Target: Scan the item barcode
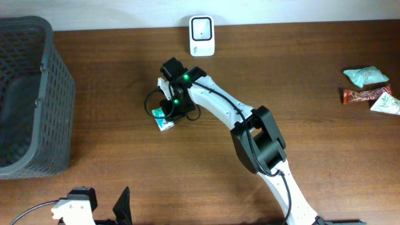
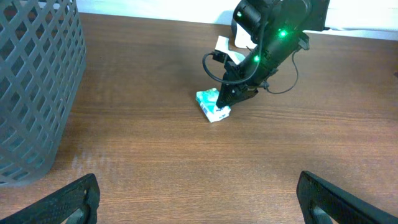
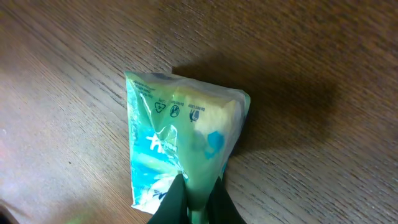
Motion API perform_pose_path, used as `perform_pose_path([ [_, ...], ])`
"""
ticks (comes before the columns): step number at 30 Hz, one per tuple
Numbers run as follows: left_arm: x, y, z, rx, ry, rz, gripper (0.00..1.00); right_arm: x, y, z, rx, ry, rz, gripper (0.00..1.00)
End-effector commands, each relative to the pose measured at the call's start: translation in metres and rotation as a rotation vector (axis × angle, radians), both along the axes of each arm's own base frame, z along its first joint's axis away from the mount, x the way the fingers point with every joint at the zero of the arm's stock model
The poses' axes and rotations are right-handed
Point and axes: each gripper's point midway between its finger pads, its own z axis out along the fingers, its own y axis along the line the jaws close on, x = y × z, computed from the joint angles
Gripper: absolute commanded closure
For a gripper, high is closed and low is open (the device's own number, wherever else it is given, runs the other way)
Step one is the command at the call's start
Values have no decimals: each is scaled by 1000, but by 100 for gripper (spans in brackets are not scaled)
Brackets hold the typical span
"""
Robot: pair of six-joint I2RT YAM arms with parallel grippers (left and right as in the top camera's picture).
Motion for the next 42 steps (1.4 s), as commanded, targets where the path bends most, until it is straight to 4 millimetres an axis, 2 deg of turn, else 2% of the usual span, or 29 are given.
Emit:
perform_pose_path([
  [1,0,2,0,-1,-7,10,1,41,-15,31,31,-90,-71,96],
  [5,0,2,0,-1,-7,10,1,104,-50,82,-4,-307,-169,96],
  [8,0,2,0,-1,-7,10,1,160,-93,119,-144,-581,-215,96],
  [10,0,2,0,-1,-7,10,1,201,-129,139,-337,-817,-213,96],
  [12,0,2,0,-1,-7,10,1,221,-149,150,-471,-938,-203,96],
  [15,0,2,0,-1,-7,10,1,244,-162,156,-595,-1062,-143,96],
  [20,0,2,0,-1,-7,10,1,262,-168,143,-669,-1122,-11,96],
  [30,0,2,0,-1,-7,10,1,263,-175,138,-688,-1111,11,96],
  [33,0,2,0,-1,-7,10,1,266,-189,139,-722,-1100,-11,96],
  [36,0,2,0,-1,-7,10,1,273,-234,142,-813,-1074,-101,96],
  [39,0,2,0,-1,-7,10,1,275,-310,144,-914,-1007,-350,96],
  [40,0,2,0,-1,-7,10,1,272,-336,142,-936,-974,-435,96],
  [41,0,2,0,-1,-7,10,1,265,-373,136,-964,-914,-548,96],
  [42,0,2,0,-1,-7,10,1,258,-397,131,-979,-867,-613,96],
])
